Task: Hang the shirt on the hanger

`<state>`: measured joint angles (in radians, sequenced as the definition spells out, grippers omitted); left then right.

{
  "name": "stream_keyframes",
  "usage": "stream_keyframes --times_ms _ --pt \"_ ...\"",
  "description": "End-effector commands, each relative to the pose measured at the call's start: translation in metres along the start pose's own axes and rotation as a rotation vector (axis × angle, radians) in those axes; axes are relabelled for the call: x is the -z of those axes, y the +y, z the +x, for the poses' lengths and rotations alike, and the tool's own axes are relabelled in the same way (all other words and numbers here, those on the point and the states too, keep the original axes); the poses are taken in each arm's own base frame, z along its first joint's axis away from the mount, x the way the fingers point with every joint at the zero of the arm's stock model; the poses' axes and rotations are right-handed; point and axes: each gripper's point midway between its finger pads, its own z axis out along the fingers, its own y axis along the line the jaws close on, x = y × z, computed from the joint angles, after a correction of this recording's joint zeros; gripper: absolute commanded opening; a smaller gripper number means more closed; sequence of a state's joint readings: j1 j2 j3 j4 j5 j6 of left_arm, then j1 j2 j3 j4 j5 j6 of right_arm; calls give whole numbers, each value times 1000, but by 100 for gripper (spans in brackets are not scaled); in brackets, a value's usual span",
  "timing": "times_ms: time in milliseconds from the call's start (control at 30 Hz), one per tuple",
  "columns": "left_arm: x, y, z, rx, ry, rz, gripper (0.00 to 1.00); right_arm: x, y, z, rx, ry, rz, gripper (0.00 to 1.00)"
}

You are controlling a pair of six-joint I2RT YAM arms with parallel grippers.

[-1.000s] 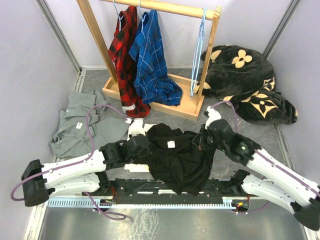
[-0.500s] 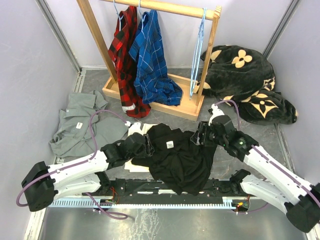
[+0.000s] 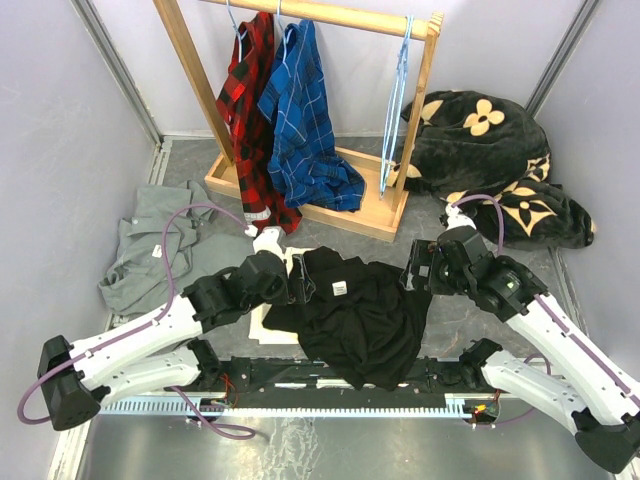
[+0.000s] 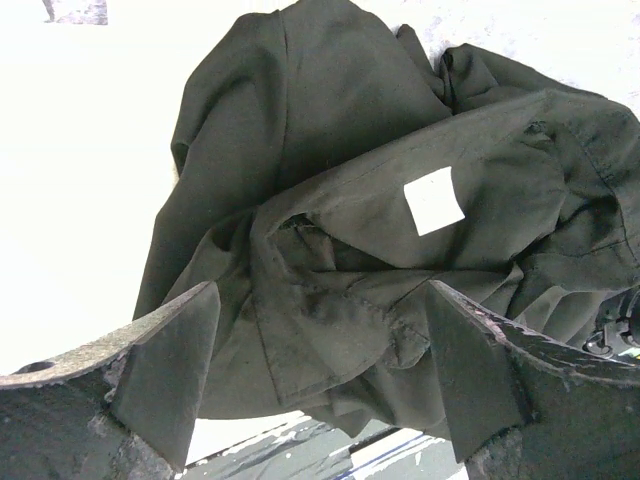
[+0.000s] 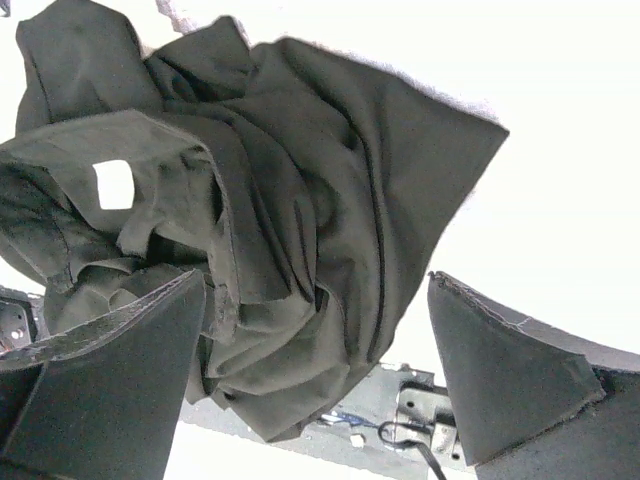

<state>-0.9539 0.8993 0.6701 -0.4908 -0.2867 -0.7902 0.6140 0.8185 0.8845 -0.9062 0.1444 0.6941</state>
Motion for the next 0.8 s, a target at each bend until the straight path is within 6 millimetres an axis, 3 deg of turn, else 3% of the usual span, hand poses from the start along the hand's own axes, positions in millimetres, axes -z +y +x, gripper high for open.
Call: stream_keyframes --times_ms 0,200,300,467,600,767 --pt "12 5 -15 -76 0 -60 89 5 -10 12 -56 27 40 99" --pt "21 7 -22 -104 7 -90 90 16 -18 0 -51 -47 59 99" --pt "22 8 -23 -121 32 -120 93 34 -24 -19 -42 -94 119 99" --pt "14 12 -14 -164 127 -195 93 62 -14 -56 -9 -155 137 99" --pt "8 21 -12 -178 148 -267 93 68 -15 -70 47 -99 226 99" --pt "11 14 -25 -151 106 -264 92 77 -12 -83 62 -20 316 99"
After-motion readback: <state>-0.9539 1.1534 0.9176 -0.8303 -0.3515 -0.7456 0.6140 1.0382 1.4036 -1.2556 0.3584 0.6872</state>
